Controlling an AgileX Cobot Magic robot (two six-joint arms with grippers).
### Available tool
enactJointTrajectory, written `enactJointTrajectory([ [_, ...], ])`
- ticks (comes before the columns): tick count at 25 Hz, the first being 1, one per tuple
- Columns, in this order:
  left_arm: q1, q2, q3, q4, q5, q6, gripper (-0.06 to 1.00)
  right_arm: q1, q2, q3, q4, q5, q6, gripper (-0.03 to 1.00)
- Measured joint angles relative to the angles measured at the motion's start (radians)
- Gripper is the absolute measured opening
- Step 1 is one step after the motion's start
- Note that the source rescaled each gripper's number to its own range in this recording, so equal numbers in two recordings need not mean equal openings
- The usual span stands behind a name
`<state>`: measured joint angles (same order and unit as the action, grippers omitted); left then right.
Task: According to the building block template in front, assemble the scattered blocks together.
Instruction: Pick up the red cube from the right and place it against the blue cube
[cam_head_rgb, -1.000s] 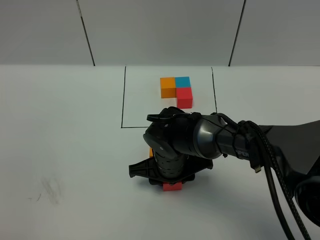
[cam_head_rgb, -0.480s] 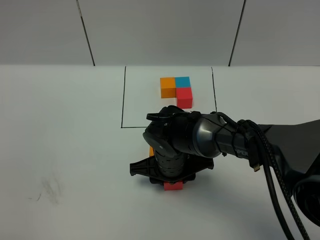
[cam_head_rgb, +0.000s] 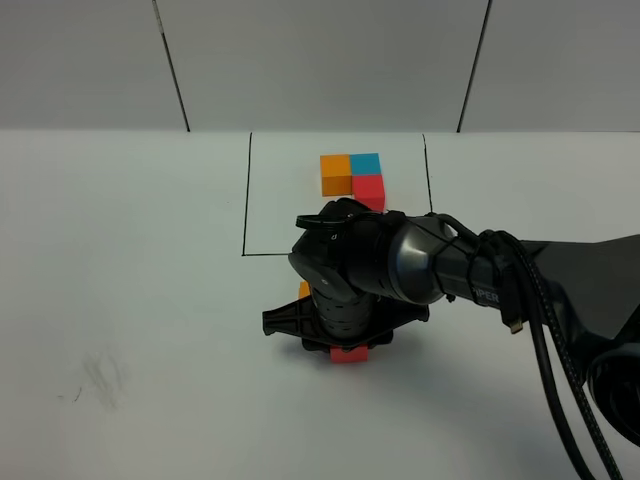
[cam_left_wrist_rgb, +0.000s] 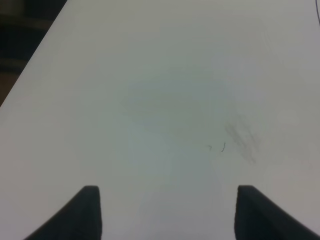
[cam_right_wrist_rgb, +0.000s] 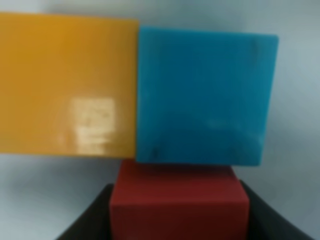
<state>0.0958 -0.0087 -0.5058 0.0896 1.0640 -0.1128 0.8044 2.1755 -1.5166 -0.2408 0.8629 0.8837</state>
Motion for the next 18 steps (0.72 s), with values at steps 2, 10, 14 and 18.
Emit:
enactJointTrajectory([
  [2, 0.0, 0.0, 0.0, 0.0, 0.0, 0.0, 0.28, 0.0, 0.0, -0.007, 0.0, 0.004, 0.0, 0.23],
  [10, 0.0, 0.0, 0.0, 0.0, 0.0, 0.0, 0.28, 0.0, 0.0, -0.008, -0.005, 0.016, 0.0, 0.23],
  [14, 0.0, 0.0, 0.0, 0.001, 0.0, 0.0, 0.28, -0.003, 0.0, -0.008, -0.006, 0.018, 0.0, 0.23],
  [18, 0.0, 0.0, 0.0, 0.001, 0.0, 0.0, 0.28, -0.015, 0.0, -0.008, 0.0, 0.018, -0.001, 0.23],
])
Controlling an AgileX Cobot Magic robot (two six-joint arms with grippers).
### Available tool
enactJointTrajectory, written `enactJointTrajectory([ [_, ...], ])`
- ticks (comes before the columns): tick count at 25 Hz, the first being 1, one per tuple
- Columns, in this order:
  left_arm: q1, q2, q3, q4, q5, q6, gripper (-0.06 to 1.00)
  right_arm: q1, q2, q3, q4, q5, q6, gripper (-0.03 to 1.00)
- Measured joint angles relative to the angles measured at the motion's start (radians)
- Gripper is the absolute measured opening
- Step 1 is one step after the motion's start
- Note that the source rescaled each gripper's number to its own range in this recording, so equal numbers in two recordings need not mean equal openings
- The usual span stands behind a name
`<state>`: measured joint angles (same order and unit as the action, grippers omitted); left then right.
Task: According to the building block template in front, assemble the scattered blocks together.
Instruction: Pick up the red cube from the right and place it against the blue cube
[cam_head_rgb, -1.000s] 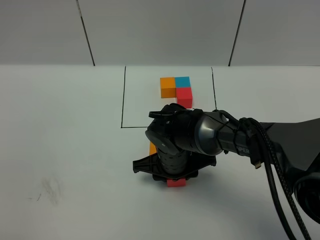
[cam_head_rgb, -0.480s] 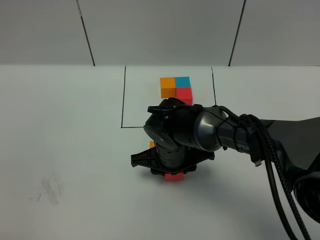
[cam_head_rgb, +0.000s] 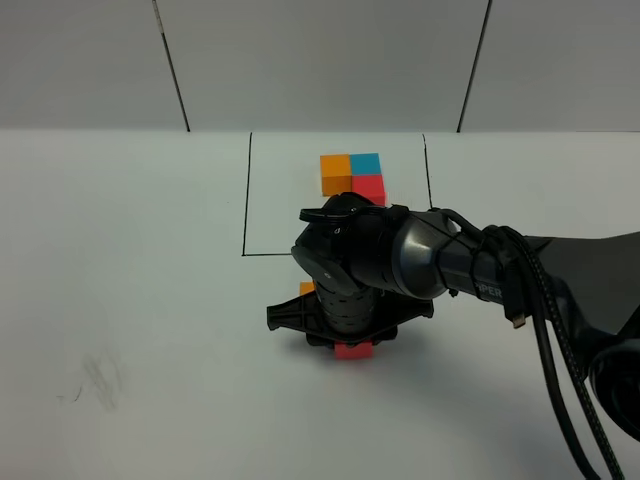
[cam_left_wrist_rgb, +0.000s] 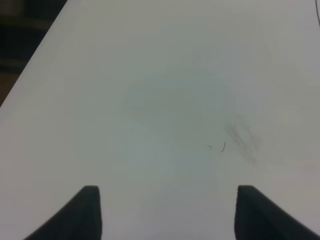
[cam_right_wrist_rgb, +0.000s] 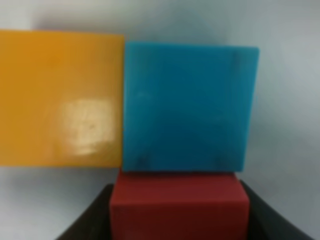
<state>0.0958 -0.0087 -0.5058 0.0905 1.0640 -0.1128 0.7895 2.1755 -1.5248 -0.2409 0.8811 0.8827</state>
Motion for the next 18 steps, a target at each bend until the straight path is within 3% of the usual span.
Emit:
enactJointTrajectory([
  [18, 0.0, 0.0, 0.0, 0.0, 0.0, 0.0, 0.28, -0.006, 0.0, 0.0, 0.001, 0.005, -0.017, 0.23],
])
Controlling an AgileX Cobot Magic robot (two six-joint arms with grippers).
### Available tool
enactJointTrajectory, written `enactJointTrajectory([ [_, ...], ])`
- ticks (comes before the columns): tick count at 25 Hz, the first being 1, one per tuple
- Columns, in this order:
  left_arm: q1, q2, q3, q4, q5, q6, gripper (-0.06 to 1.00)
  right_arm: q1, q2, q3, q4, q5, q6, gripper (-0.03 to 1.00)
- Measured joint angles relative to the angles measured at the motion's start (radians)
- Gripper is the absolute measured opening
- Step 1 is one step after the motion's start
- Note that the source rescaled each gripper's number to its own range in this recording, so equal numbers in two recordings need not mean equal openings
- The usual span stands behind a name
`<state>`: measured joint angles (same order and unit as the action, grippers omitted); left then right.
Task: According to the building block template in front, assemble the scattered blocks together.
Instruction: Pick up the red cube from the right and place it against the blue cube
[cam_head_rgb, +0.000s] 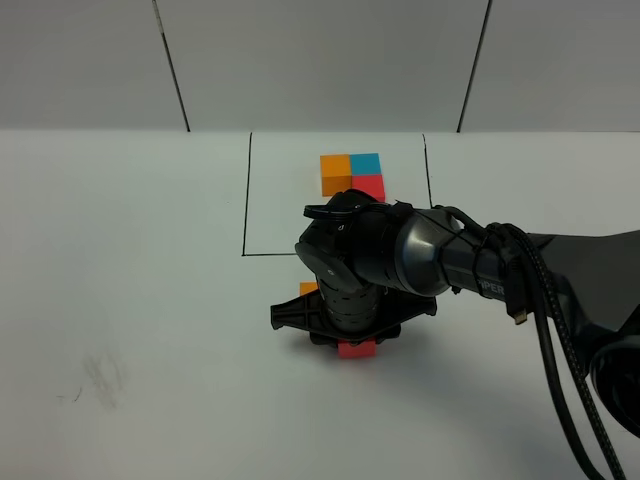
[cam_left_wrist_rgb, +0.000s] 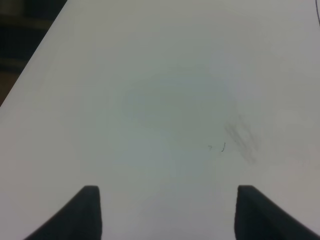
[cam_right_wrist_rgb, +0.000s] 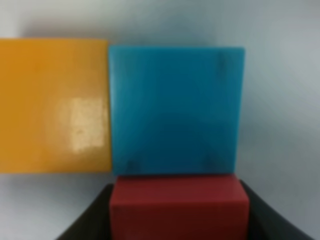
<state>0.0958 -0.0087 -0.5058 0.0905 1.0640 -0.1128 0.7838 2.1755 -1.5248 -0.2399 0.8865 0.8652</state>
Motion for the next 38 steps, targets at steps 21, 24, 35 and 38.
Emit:
enactJointTrajectory([
  [21, 0.0, 0.0, 0.0, 0.0, 0.0, 0.0, 0.28, 0.0, 0.058, -0.068, 0.006, 0.068, 0.029, 0.23],
  [24, 0.0, 0.0, 0.0, 0.0, 0.0, 0.0, 0.28, 0.0, 0.058, -0.068, 0.006, 0.068, 0.038, 0.23],
  [35, 0.0, 0.0, 0.0, 0.0, 0.0, 0.0, 0.28, 0.0, 0.058, -0.069, 0.01, 0.068, 0.042, 0.23],
  [38, 0.0, 0.0, 0.0, 0.0, 0.0, 0.0, 0.28, 0.0, 0.058, -0.069, 0.013, 0.068, 0.042, 0.23],
])
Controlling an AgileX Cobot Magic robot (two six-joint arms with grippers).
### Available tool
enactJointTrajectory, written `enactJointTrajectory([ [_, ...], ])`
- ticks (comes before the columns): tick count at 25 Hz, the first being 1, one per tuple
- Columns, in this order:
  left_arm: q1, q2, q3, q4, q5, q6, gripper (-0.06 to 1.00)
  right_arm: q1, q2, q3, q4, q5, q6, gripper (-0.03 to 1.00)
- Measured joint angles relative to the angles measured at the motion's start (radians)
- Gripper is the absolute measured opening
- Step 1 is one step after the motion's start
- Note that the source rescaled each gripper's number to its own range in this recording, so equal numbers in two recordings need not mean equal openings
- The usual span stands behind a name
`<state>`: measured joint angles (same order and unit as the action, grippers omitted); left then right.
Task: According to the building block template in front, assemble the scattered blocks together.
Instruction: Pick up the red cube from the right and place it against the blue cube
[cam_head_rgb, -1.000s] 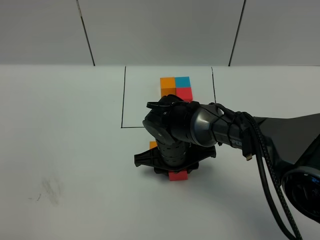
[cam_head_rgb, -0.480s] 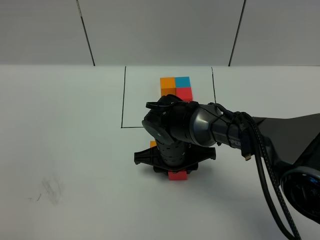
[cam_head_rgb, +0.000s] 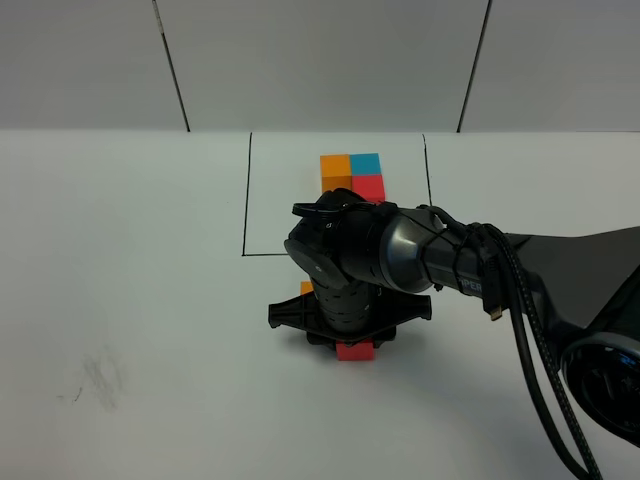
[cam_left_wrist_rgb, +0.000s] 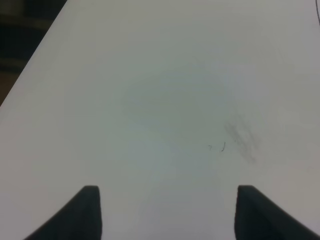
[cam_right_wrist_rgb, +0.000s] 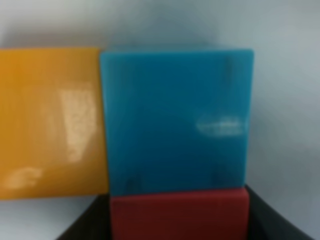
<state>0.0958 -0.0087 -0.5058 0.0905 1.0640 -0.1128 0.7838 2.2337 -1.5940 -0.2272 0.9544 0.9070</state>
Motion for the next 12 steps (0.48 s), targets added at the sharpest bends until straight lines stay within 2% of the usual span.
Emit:
enactJointTrajectory([
  [12, 0.0, 0.0, 0.0, 0.0, 0.0, 0.0, 0.28, 0.0, 0.0, -0.001, 0.002, 0.002, -0.01, 0.23],
])
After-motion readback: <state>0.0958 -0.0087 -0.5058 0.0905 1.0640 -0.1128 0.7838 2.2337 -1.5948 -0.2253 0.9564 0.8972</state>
